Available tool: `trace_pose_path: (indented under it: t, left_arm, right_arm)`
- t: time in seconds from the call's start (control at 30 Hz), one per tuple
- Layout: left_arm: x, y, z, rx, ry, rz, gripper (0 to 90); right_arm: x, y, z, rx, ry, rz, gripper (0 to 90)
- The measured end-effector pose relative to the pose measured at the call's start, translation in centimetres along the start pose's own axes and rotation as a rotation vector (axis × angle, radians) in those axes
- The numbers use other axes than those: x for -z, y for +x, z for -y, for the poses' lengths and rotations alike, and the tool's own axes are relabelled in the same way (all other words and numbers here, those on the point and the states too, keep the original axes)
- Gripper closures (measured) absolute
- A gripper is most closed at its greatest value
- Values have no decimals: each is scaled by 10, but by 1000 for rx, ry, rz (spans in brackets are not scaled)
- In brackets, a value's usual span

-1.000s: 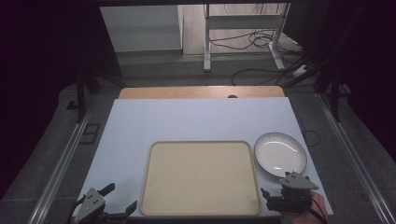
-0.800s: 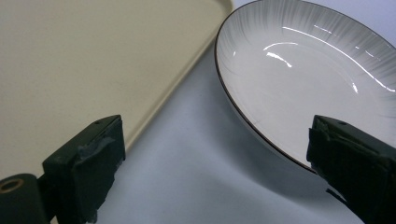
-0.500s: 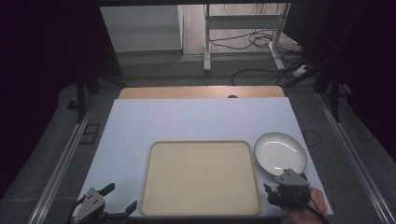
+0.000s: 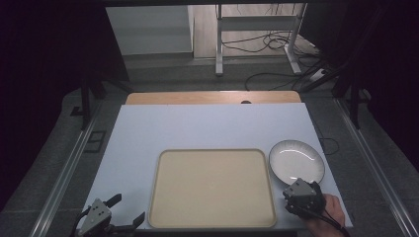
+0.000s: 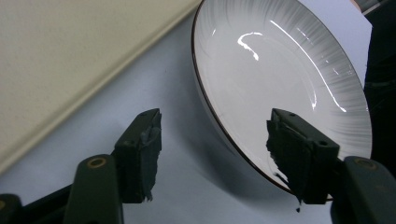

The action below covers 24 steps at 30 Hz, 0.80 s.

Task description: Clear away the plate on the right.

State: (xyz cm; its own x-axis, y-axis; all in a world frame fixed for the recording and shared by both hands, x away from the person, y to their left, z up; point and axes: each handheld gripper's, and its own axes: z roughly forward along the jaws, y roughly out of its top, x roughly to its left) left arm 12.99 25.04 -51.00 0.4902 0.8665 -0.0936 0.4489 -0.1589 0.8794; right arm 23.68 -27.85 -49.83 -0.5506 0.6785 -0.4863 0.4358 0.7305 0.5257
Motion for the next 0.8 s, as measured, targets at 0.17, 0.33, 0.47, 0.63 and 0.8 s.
trace_pose_path:
  t: [0.17,0.33,0.47,0.63,0.8]
  left_arm:
    - [0,0,0,2,-1,0,23]
    - [0,0,0,2,0,1,23]
    - [0,0,0,1,-1,1,23]
    - [-1,0,0,-1,-2,1,23]
    - [-1,0,0,-1,-1,1,23]
  right_arm:
    - [-4,2,-1,79,32,34,437]
    - [-10,7,-4,181,73,81,505]
    - [-13,8,-5,245,91,113,560]
    - [-18,9,-6,316,116,143,620]
    - [-25,13,-6,401,146,169,686]
